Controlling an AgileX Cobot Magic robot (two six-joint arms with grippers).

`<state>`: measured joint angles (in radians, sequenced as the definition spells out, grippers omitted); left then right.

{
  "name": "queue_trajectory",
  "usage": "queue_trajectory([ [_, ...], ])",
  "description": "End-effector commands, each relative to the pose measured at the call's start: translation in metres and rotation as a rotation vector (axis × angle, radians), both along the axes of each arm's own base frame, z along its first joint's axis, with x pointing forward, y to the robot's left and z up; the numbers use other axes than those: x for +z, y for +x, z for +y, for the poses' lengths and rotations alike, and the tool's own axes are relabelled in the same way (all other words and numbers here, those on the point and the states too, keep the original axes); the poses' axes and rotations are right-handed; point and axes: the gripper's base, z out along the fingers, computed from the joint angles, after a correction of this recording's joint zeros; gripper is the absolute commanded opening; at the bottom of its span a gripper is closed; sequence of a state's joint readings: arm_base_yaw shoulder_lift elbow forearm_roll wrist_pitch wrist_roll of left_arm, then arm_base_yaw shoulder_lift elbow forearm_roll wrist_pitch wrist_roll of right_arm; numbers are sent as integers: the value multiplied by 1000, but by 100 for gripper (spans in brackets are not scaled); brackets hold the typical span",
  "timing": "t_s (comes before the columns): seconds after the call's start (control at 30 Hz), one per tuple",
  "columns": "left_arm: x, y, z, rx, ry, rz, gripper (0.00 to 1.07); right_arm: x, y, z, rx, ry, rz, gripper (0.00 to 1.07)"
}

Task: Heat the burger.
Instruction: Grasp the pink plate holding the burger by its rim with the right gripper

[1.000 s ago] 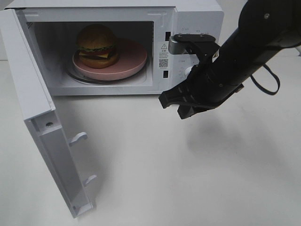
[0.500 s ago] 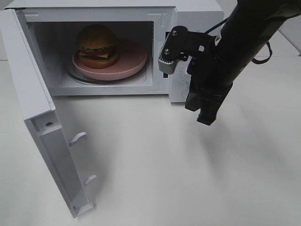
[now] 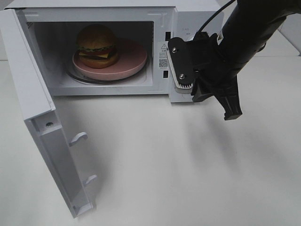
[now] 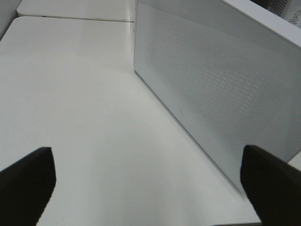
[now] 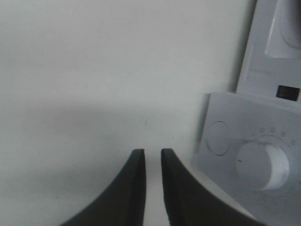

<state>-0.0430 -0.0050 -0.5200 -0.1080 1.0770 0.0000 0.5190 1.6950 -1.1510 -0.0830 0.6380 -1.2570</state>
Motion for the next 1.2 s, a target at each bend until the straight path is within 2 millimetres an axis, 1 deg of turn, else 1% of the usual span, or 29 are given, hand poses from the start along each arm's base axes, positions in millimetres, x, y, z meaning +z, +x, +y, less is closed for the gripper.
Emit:
queue_trajectory([
  [0.03, 0, 0, 0, 5, -2, -10, 100, 6, 2, 6, 93, -53, -98, 24],
  [0.07, 0, 0, 0, 5, -2, -10, 100, 7, 2, 10, 127, -64, -143, 30],
  [0.1, 0, 0, 0, 5, -2, -10, 100, 7, 2, 10, 127, -64, -143, 30],
  [0.13, 0, 0, 0, 5, -2, -10, 100, 9, 3, 15, 148, -56, -183, 37],
  [0.17, 0, 0, 0, 5, -2, -10, 100, 9, 3, 15, 148, -56, -183, 37],
  [0.2, 0, 0, 0, 5, -2, -10, 100, 10, 5, 16, 152, -42, -204, 41],
  [0.23, 0, 0, 0, 5, -2, -10, 100, 12, 6, 21, 159, -14, -236, 49],
  [0.27, 0, 0, 0, 5, -2, -10, 100, 12, 6, 21, 159, -14, -236, 49],
  [0.3, 0, 0, 0, 5, -2, -10, 100, 13, 6, 23, 162, -5, -248, 53],
  [0.33, 0, 0, 0, 5, -2, -10, 100, 13, 6, 23, 162, -5, -248, 53],
  [0.4, 0, 0, 0, 5, -2, -10, 100, 16, 9, 26, 127, 49, -292, 72],
  [0.43, 0, 0, 0, 5, -2, -10, 100, 16, 9, 26, 127, 49, -292, 72],
  [0.5, 0, 0, 0, 5, -2, -10, 100, 19, 12, 29, 97, 103, -329, 84],
  [0.53, 0, 0, 0, 5, -2, -10, 100, 19, 12, 29, 97, 103, -329, 84],
  [0.57, 0, 0, 0, 5, -2, -10, 100, 21, 13, 31, 94, 127, -350, 88],
  [0.7, 0, 0, 0, 5, -2, -10, 100, 17, 16, 34, 102, 142, -364, 88],
  [0.77, 0, 0, 0, 5, -2, -10, 100, 8, 20, 36, 107, 141, -356, 88],
  [0.8, 0, 0, 0, 5, -2, -10, 100, 8, 20, 36, 107, 141, -356, 88],
  [0.87, 0, 0, 0, 5, -2, -10, 100, 0, 22, 43, 122, 142, -348, 87],
  [0.9, 0, 0, 0, 5, -2, -10, 100, 0, 22, 43, 122, 142, -348, 87],
  [0.93, 0, 0, 0, 5, -2, -10, 100, -5, 24, 49, 133, 138, -341, 87],
  [0.97, 0, 0, 0, 5, -2, -10, 100, -5, 24, 49, 133, 138, -341, 87],
  [1.0, 0, 0, 0, 5, -2, -10, 100, -9, 27, 57, 144, 138, -336, 86],
  [1.03, 0, 0, 0, 5, -2, -10, 100, -9, 27, 57, 144, 138, -336, 86],
  [1.1, 0, 0, 0, 5, -2, -10, 100, -15, 35, 64, 143, 140, -333, 86],
  [1.13, 0, 0, 0, 5, -2, -10, 100, -15, 35, 64, 143, 140, -333, 86],
  [1.2, 0, 0, 0, 5, -2, -10, 100, -21, 41, 69, 142, 136, -326, 86],
])
